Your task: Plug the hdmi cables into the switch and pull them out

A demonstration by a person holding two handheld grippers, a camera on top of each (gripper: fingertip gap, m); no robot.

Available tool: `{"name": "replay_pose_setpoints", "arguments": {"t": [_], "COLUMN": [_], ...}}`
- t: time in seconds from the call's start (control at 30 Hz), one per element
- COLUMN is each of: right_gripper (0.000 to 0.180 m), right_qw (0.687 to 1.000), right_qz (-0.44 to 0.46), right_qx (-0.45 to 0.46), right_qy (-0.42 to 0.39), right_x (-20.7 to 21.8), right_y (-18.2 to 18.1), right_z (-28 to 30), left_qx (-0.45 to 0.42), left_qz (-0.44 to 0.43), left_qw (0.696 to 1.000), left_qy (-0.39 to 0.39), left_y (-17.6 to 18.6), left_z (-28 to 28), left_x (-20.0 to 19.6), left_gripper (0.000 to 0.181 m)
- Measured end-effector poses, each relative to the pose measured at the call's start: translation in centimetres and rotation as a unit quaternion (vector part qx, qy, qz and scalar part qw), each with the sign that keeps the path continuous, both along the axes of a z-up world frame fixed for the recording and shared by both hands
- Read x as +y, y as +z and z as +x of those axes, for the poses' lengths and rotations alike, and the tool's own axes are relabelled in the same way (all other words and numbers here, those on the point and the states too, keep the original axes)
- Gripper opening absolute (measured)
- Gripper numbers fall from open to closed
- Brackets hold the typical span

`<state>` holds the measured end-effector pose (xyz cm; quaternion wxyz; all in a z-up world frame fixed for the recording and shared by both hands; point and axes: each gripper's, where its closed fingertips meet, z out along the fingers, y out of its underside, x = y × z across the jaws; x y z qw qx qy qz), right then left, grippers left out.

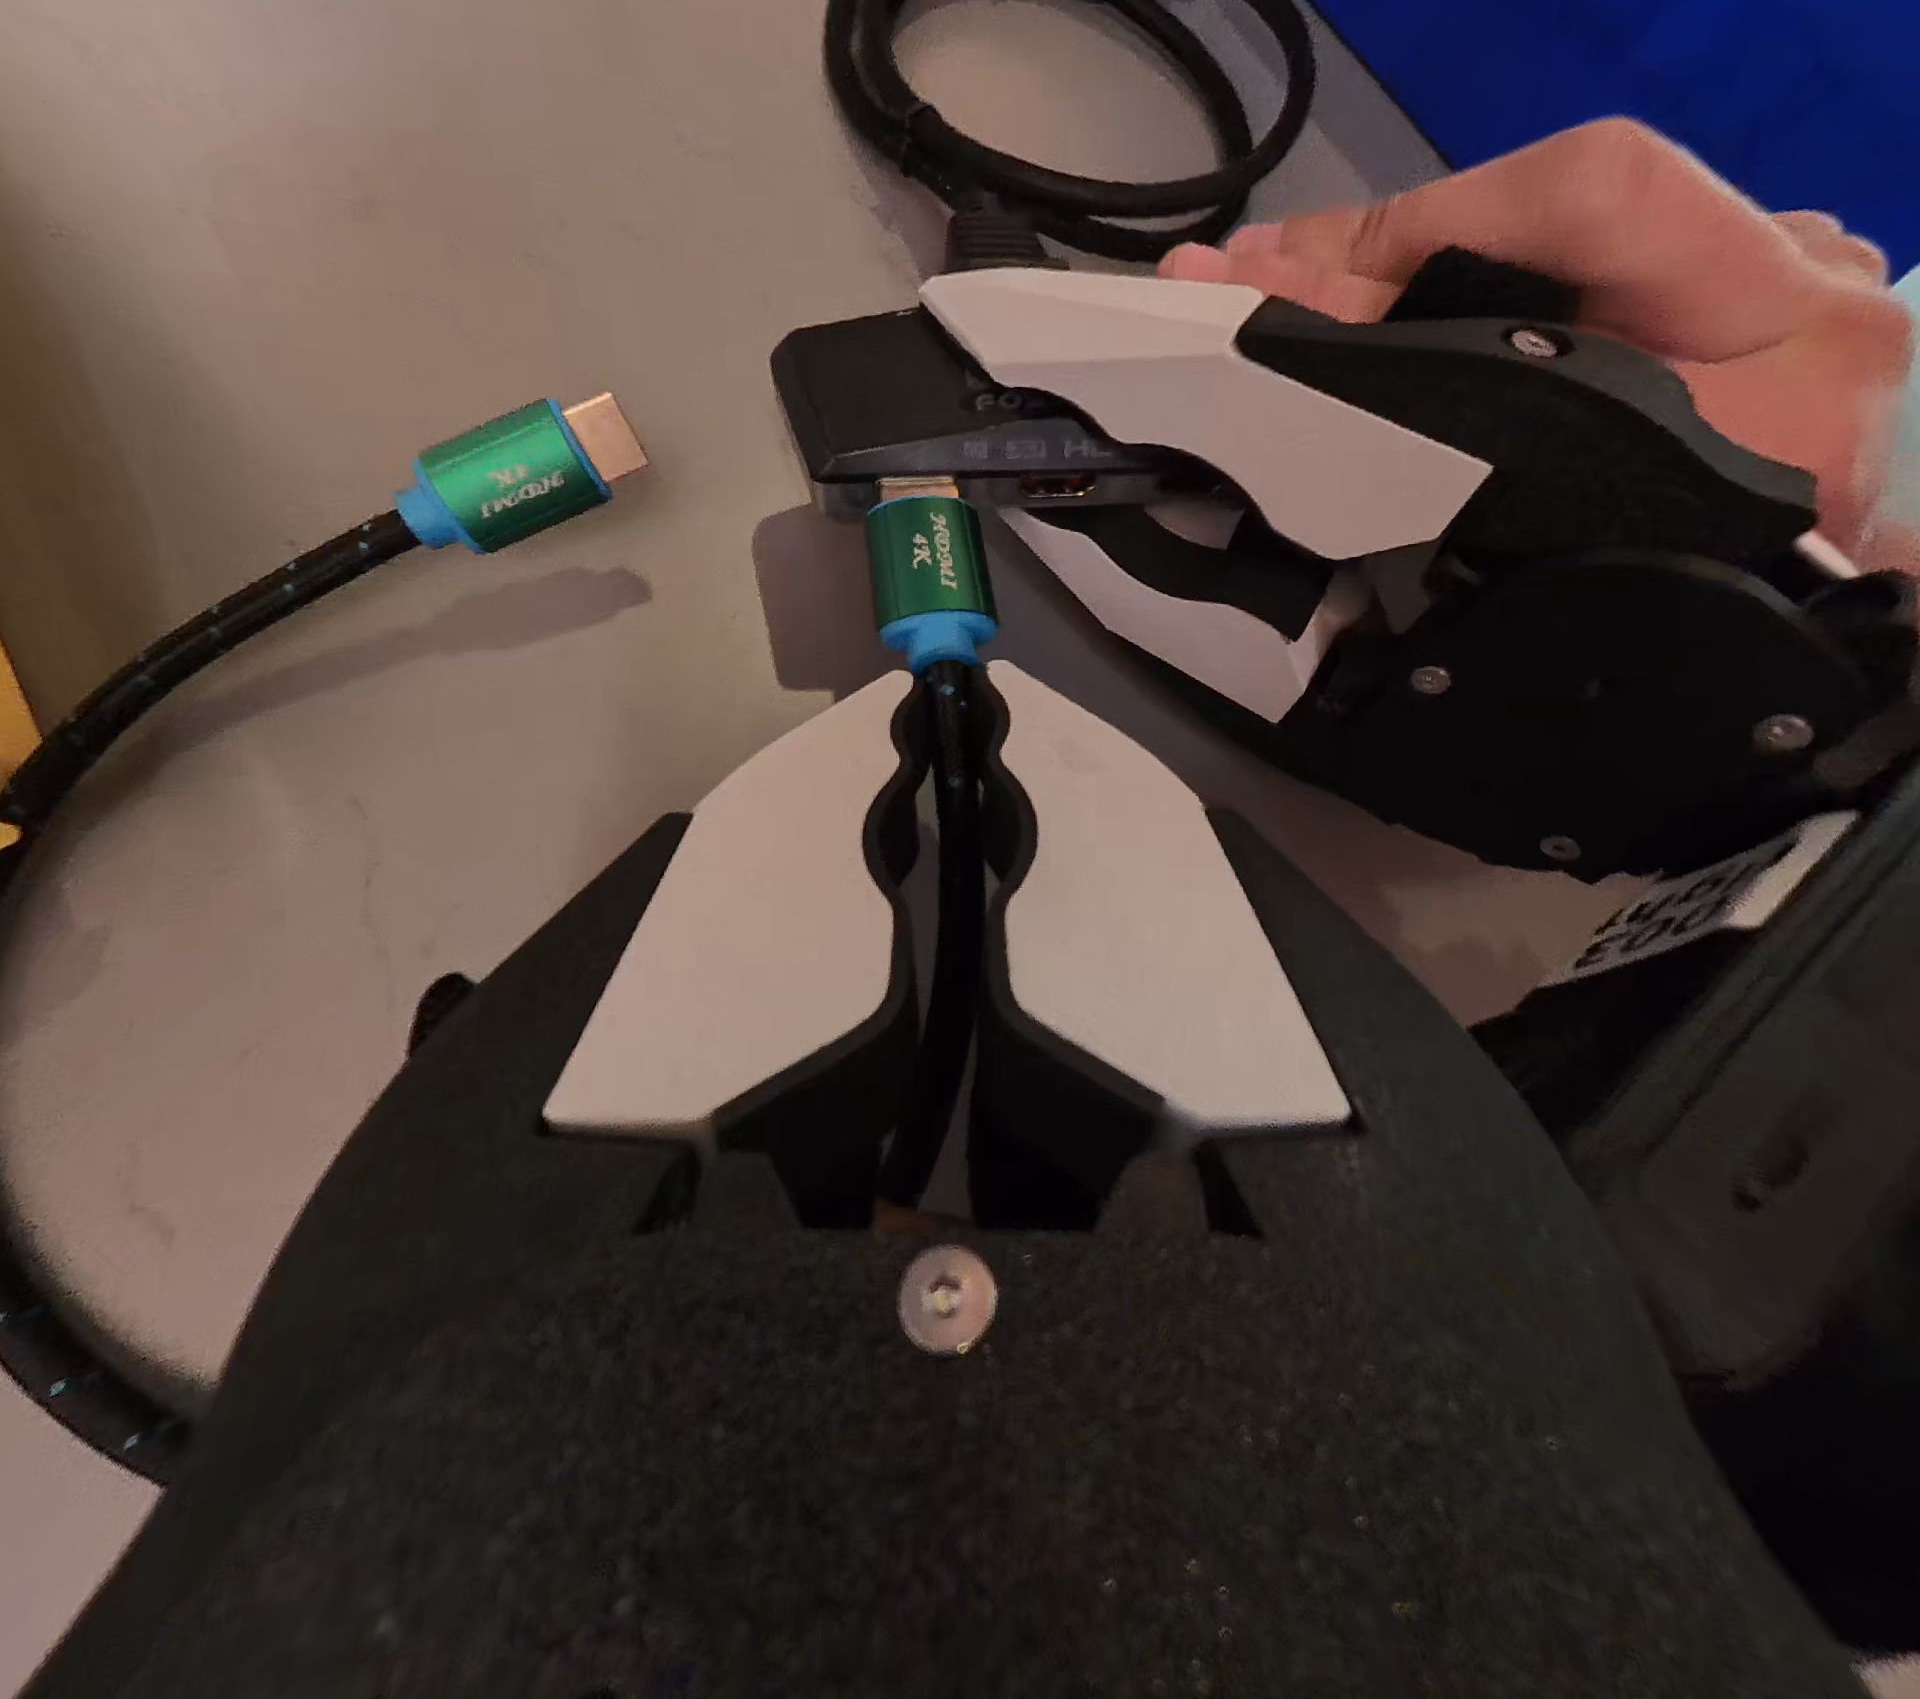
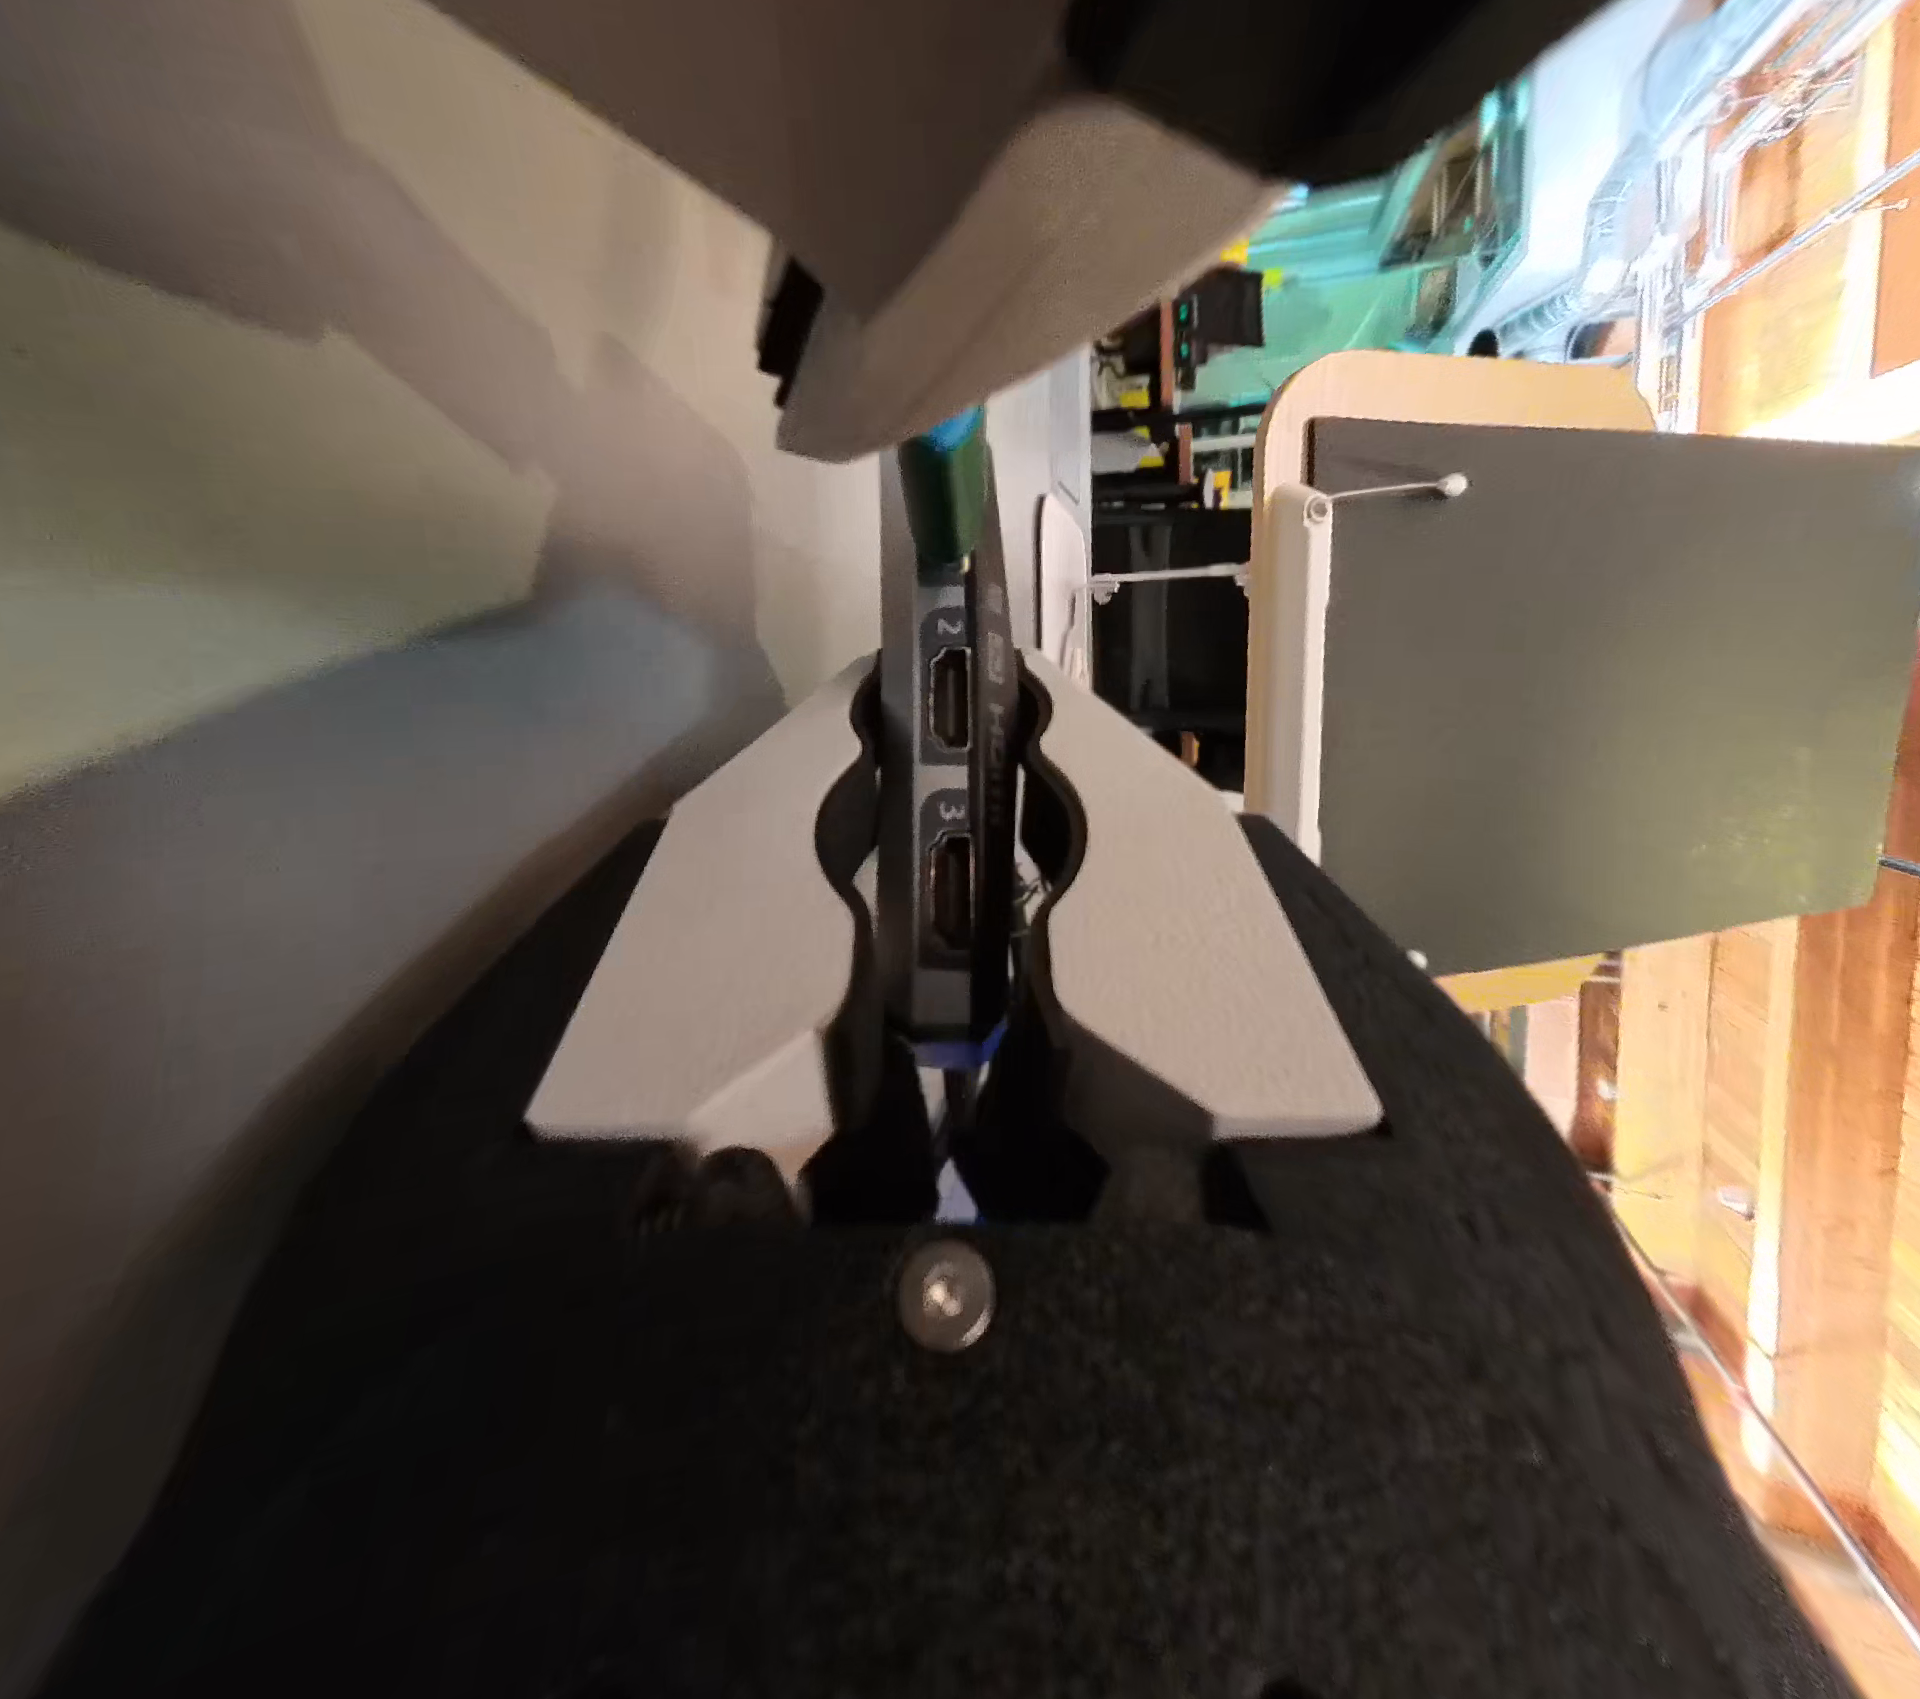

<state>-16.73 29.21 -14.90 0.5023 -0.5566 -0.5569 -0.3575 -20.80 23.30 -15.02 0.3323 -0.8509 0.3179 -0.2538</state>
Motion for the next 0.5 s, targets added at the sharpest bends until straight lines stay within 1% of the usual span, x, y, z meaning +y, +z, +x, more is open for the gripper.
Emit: {"name": "replay_pose_setpoints", "arguments": {"t": [0.1, 0.23, 0.4, 0.5], "right_gripper": [0.02, 0.02, 0.02, 0.021], "right_qw": [1.0, 1.0, 1.0, 0.999], "right_qz": [0.009, 0.001, 0.002, 0.008], "right_qx": [0.0, 0.023, 0.028, 0.044], "right_qy": [0.019, 0.009, -0.006, 0.01], "right_x": [-0.4, -0.3, 0.3, 0.6], "right_y": [-0.4, -0.7, -0.6, -0.1], "right_z": [-0.1, 0.7, 1.1, 1.1], "left_qx": [0.011, 0.012, 0.001, -0.001], "left_qz": [0.005, 0.015, 0.017, 0.02], "left_qw": [1.0, 1.0, 1.0, 1.0], "left_qy": [-0.007, -0.009, -0.007, -0.018], "left_y": [-0.4, -0.6, -0.5, 0.0], "left_z": [0.4, 1.1, 1.3, 1.3], "left_x": [-0.1, 0.2, 0.7, 1.0], "left_gripper": [0.007, 0.006, 0.007, 0.007]}}
